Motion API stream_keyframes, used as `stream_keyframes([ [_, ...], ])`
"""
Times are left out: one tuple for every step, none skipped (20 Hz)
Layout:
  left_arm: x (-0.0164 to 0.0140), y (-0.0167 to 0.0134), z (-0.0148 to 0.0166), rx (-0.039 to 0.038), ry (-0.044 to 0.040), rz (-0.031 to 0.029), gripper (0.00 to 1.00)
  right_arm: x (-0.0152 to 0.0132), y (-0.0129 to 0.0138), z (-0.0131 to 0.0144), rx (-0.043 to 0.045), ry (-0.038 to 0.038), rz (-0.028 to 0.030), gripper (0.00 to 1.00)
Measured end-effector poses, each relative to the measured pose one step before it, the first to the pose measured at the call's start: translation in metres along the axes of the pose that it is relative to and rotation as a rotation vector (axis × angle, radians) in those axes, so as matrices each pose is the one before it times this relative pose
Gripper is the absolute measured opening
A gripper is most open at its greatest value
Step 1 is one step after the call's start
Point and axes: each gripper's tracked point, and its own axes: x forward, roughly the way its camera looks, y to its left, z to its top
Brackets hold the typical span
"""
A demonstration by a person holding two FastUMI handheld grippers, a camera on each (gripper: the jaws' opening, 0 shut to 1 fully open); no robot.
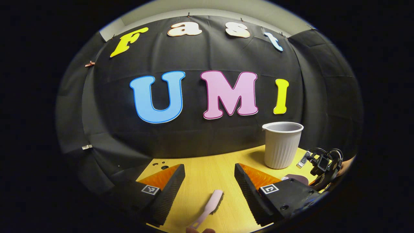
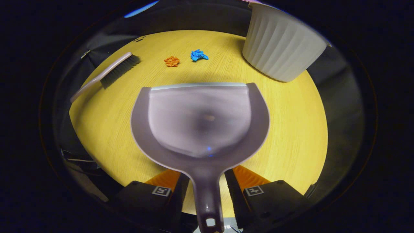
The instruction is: Pick up the small broom and dustpan from the desktop, sweep the trash into the dustpan with the broom, and then empty the trash into the garbage bin.
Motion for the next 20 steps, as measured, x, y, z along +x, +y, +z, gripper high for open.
stream_keyframes([
  [0.00185, -0.00053, -0.00056, 0.00281, 0.00363, 0.00323, 0.97, -0.00033, 0.00067, -0.00122, 0.01622, 0.00635, 0.00790, 0.59],
  [0.00170, -0.00079, -0.00378, 0.00316, 0.00440, 0.00329, 0.97, 0.00158, 0.00004, 0.00067, 0.00309, -0.00029, 0.00018, 0.51],
  [0.00157, -0.00060, -0.00125, 0.00024, 0.00806, 0.00359, 0.97, -0.00116, -0.00058, 0.00119, -0.01584, -0.00755, 0.00016, 0.39],
  [0.00314, -0.00087, -0.00499, -0.00282, 0.01074, 0.00280, 0.97, 0.00078, 0.00056, 0.00007, -0.01272, -0.00310, 0.00322, 0.40],
  [0.00179, -0.00027, -0.00058, -0.00344, 0.00629, 0.00425, 0.97, 0.00222, 0.00110, 0.00222, -0.00888, -0.02026, 0.00285, 0.37],
  [0.00162, -0.00095, -0.00384, -0.00076, 0.00698, 0.00135, 1.00, -0.00005, -0.00016, 0.00044, 0.00543, -0.00877, 0.00183, 0.39],
  [0.00271, -0.00060, -0.00288, 0.00373, 0.00556, -0.00078, 0.97, -0.00043, -0.00048, -0.00050, 0.01509, -0.00511, 0.00240, 0.41],
  [0.00205, -0.00084, -0.00495, 0.00709, 0.00967, -0.00242, 0.97, -0.00273, 0.00002, -0.00062, 0.00522, -0.00178, 0.00590, 0.39],
  [0.00334, -0.00116, -0.00405, 0.00347, 0.01183, -0.00627, 0.97, 0.00155, -0.00047, 0.00091, -0.00656, -0.00714, 0.00101, 0.38],
  [0.00339, -0.00100, -0.00666, 0.00423, 0.01767, -0.00558, 0.97, -0.00035, -0.00076, -0.00026, -0.01418, -0.00388, -0.00284, 0.41],
  [0.00225, 0.00048, -0.00592, 0.00573, 0.01861, -0.00772, 0.97, -0.00043, 0.00098, -0.00157, -0.01202, 0.00267, 0.00254, 0.37],
  [0.00290, -0.00070, -0.00699, 0.00926, 0.01621, -0.00767, 0.98, -0.00113, 0.00081, -0.00112, -0.00762, -0.00087, 0.00947, 0.34],
  [0.00269, -0.00075, -0.00793, 0.01000, 0.02236, -0.01568, 0.97, -0.00294, 0.00077, -0.00053, -0.00550, -0.00303, 0.00708, 0.37],
  [0.00396, -0.00179, -0.01054, 0.01351, 0.02691, -0.01197, 0.98, -0.00397, 0.00057, 0.00038, -0.00505, -0.00645, 0.00342, 0.37],
  [0.00384, -0.00105, -0.00971, 0.01471, 0.02827, -0.01521, 0.97, -0.00517, -0.00040, -0.00070, -0.00341, -0.00653, 0.00182, 0.37],
  [0.00550, -0.00177, -0.01086, 0.01467, 0.03083, -0.01509, 0.97, -0.00465, -0.00068, 0.00041, -0.00086, -0.00666, 0.00150, 0.37],
  [0.00503, -0.00267, -0.01034, 0.01400, 0.03614, -0.02125, 0.97, -0.00518, -0.00044, 0.00013, 0.00113, -0.00856, 0.00133, 0.37],
  [0.00574, -0.00311, -0.01349, 0.01281, 0.03678, -0.01952, 0.97, -0.00592, -0.00217, -0.00027, -0.00075, -0.00724, 0.00104, 0.37],
  [0.00652, -0.00162, -0.01294, 0.00517, 0.04835, -0.02354, 0.98, -0.00593, -0.00230, 0.00015, -0.00593, -0.00565, -0.00313, 0.37],
  [0.00201, -0.00126, -0.01676, -0.00058, 0.05099, -0.01376, 0.97, -0.00486, -0.00230, 0.00018, -0.01016, -0.00432, -0.00417, 0.37],
])
